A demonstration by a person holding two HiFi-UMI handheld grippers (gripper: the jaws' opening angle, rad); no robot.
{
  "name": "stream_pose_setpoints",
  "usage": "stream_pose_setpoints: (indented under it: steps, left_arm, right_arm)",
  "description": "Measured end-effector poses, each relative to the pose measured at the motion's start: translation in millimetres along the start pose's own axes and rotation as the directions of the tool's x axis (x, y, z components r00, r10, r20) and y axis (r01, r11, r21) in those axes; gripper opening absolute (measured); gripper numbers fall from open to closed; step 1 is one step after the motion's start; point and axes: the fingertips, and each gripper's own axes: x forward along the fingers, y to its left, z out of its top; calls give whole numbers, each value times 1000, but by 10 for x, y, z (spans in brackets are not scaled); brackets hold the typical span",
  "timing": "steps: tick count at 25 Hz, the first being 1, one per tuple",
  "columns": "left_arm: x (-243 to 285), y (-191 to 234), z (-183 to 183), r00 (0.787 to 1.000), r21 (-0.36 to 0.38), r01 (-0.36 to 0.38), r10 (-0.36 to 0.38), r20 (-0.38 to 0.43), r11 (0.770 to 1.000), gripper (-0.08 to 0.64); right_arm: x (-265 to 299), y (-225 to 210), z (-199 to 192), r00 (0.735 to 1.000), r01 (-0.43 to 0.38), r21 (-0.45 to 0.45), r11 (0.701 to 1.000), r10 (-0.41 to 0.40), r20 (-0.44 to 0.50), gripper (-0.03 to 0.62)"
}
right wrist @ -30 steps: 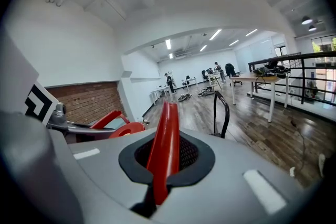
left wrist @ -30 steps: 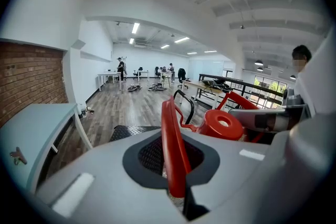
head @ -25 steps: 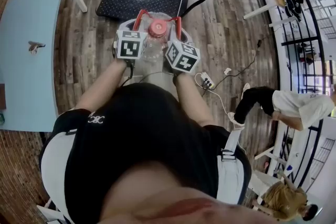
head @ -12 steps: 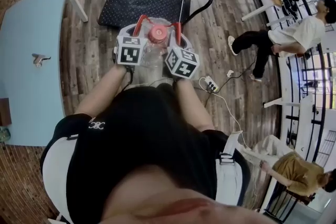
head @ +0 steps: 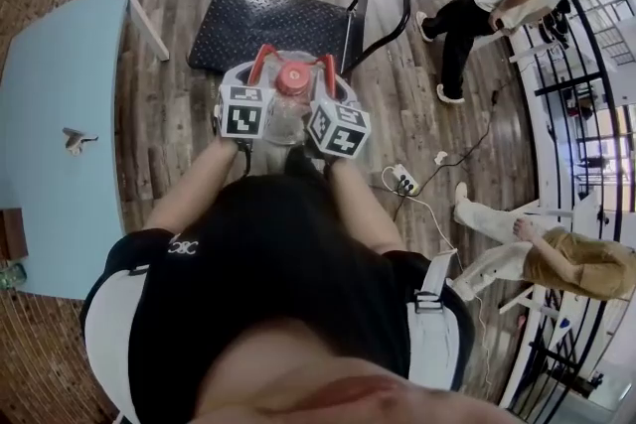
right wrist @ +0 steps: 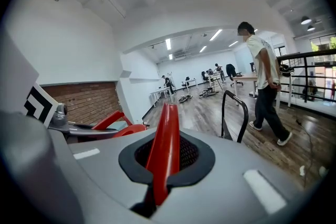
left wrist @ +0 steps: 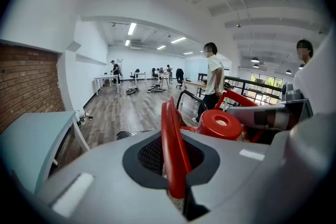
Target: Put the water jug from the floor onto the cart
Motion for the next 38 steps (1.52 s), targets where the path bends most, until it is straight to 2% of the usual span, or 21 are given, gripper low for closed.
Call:
stream_pose_setpoints:
  steps: [4,11,19,27,32,38]
  left_arm:
    - [339,54,154,1000,2,-21,21,-10,1000,9]
    - [1072,139,628,998,-34,-59,60,35,998,8]
    - [2074,86,1178,997,0,-80,80,18,997,8]
    - [2898,29,1272,994,-13,-106,106,-20,994,8]
    - [3310,-20,1460,995,19,-85,86,-50,996,8]
    - [3686,-17,1464,995,36,-47,50,-90,998,8]
  right_arm:
    - [382,-155,101,1000,-21,-6,1000,21,-14,15]
    - [1101,-570,499,998,-53,2,999,53,-32,15]
    - [1996,-1226,837,991,-71,32,997,74,-111,15]
    - [2613,-1716,889,959,-128,78,989,143,-243,16]
    - [2956,-2004,903,939,-114,93,989,138,-315,17]
    - [3213,-2187,820,920,-83,102,991,115,-375,23]
